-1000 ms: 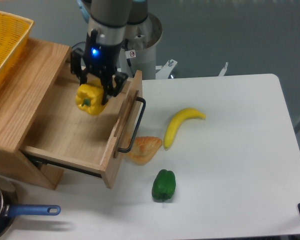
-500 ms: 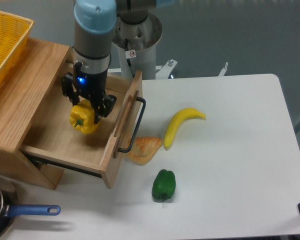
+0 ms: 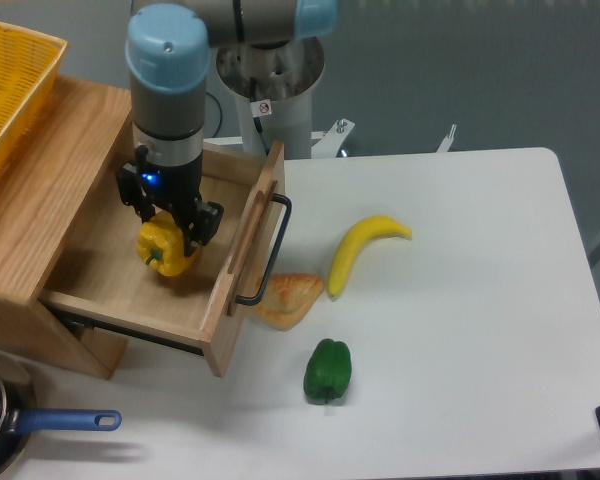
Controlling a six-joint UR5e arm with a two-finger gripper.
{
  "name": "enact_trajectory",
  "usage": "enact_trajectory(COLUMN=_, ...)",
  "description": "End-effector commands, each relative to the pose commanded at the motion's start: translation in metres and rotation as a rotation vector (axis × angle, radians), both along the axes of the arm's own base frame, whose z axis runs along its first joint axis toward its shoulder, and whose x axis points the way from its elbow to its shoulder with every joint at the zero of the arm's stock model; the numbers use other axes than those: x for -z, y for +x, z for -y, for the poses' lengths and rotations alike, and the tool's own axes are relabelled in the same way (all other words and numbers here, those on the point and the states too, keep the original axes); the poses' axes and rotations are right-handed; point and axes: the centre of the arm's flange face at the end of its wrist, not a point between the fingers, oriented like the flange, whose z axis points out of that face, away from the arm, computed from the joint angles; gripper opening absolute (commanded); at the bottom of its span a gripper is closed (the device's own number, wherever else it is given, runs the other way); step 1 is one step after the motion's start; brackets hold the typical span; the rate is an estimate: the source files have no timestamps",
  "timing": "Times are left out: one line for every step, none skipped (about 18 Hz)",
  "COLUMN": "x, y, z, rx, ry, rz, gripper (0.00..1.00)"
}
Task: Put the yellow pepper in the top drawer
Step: 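Lower the yellow pepper into the drawer bottom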
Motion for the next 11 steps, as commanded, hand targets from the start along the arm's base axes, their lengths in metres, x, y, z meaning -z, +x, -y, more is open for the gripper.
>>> enact_trajectory(x=-0.0008, y=0.0019, z=-0.0002, rx=0.002, ry=0.001, rz=-0.001, gripper=0.35)
enact_trajectory(x=-0.0006, y=0.0027, z=-0.0003, rx=0.001, ry=-0.001, rz=-0.001, gripper=0.38)
enact_trajectory(x=-0.0007, y=0.0030, z=0.0002, rx=0.001, ry=-0.001, rz=-0.001, gripper=0.40)
enact_trajectory(x=0.0003, y=0.0029, z=0.0000, rx=0.001, ry=-0.004, rz=0.001, gripper=0.43)
enact_trajectory(x=0.0003, y=0.0035, z=-0.0001, rx=0.002, ry=-0.005, rz=-0.001, gripper=0.48)
enact_trajectory(x=0.0012, y=0.0028, z=0.0006, rx=0.001, ry=-0.011, rz=-0.008, gripper=0.55)
enact_trajectory(x=0.0021, y=0.0040, z=-0.0001, rx=0.004, ry=-0.018, rz=-0.018, gripper=0.64)
enact_trajectory(x=0.0031, y=0.0080, z=-0.0015, rx=0.012, ry=-0.024, rz=-0.025, gripper=0.71)
enact_trajectory(x=0.0023, y=0.0083, z=-0.0010, rx=0.012, ry=-0.028, rz=-0.034, gripper=0.75)
enact_trajectory(x=0.0024, y=0.0089, z=-0.0011, rx=0.013, ry=-0.030, rz=-0.036, gripper=0.80)
enact_trajectory(x=0.0016, y=0.0088, z=-0.0006, rx=0.012, ry=-0.030, rz=-0.040, gripper=0.87)
